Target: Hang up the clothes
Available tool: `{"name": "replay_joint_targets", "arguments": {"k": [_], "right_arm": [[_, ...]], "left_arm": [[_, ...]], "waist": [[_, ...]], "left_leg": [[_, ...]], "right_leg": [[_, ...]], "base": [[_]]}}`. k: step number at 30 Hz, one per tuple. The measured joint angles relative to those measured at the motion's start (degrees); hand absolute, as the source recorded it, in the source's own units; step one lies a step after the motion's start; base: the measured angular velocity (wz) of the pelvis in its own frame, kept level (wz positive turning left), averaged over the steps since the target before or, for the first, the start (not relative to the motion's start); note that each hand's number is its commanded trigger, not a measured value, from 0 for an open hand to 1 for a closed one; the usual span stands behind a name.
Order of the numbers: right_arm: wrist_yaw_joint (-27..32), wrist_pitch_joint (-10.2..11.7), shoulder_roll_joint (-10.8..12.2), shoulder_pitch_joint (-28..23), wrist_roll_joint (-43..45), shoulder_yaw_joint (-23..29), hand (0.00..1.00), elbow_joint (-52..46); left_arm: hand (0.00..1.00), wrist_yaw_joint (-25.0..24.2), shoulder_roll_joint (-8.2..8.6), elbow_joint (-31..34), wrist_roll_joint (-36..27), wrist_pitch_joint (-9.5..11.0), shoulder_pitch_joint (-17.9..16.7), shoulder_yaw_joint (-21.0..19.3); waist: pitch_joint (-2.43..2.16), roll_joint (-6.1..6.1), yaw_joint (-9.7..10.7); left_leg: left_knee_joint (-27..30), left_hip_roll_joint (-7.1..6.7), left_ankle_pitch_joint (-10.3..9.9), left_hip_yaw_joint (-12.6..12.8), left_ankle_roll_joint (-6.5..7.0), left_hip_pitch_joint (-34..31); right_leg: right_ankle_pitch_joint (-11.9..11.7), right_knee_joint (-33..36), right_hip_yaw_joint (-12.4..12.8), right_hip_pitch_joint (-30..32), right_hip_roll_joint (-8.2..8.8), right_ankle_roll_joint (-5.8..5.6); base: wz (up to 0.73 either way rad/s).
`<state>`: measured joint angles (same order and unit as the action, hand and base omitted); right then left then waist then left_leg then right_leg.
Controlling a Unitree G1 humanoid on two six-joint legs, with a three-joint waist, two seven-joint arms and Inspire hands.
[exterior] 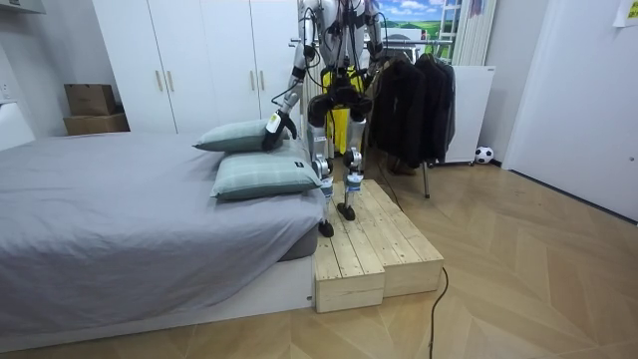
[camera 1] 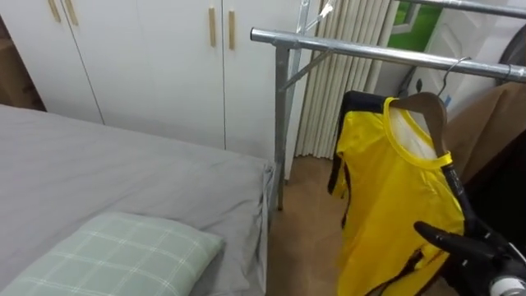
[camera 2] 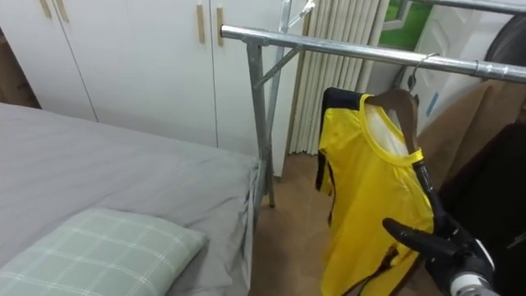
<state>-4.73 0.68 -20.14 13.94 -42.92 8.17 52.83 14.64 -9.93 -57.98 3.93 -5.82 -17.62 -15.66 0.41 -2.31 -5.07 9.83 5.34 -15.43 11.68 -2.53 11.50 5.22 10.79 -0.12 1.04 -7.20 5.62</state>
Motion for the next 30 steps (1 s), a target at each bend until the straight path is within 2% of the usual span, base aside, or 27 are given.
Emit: {"name": "replay_joint_targets", "arguments": {"k": [8, 12, 15, 21, 30], "right_arm": [[-0.28, -0.64, 0.35, -1.99, -2.42, 0.04, 0.0, -1.63], [-0.04, -0.93, 0.38, -1.98, -7.36, 0.64, 0.0, -2.03], [1.25, -1.23, 0.7, -2.06, -9.05, 0.64, 0.0, -4.92], [3.81, -1.23, 0.71, -2.02, -15.62, 0.65, 0.0, -9.88], [5.39, -1.16, 0.91, -2.31, -15.79, 0.66, 0.0, -11.32]], "left_arm": [[0.0, 0.0, 0.5, -0.01, -0.01, -0.56, -0.32, -0.58], [0.0, -0.01, 0.61, 0.0, -0.01, -0.56, -0.59, -0.42], [0.0, 0.02, 0.87, 0.0, -0.01, -0.62, -0.8, -0.68], [0.0, 0.86, 1.21, 0.01, -0.01, -0.61, -0.92, -0.64], [0.0, 2.45, 1.68, 0.73, -0.03, -0.61, -0.94, -0.59]], "waist": [[-0.08, 0.11, 0.8], [-0.16, 0.14, 0.91], [-0.19, 0.22, 0.94], [-0.17, 0.35, 1.13], [-0.2, 0.36, 1.78]], "left_leg": [[0.04, -0.03, 0.01, 1.02, 0.02, -0.17], [0.17, -0.17, 0.09, 1.58, 0.13, -0.87], [0.23, -0.13, 0.1, 2.48, 0.15, -0.93], [0.33, -0.16, 0.09, 2.5, 0.15, -0.83], [0.64, -0.16, 0.09, 2.34, 0.15, -1.83]], "right_leg": [[-0.48, 0.08, 0.1, 0.55, 0.06, 0.06], [-0.81, 0.09, 1.47, 1.08, -0.23, -0.17], [-1.26, 0.07, 1.44, 1.38, -0.19, -0.07], [-1.37, 0.0, 1.58, 1.57, -0.18, -0.13], [-1.68, 0.05, 1.47, 2.06, -0.1, -0.05]], "base": [[-0.06], [-0.08], [-0.16], [-0.01], [0.0]]}}
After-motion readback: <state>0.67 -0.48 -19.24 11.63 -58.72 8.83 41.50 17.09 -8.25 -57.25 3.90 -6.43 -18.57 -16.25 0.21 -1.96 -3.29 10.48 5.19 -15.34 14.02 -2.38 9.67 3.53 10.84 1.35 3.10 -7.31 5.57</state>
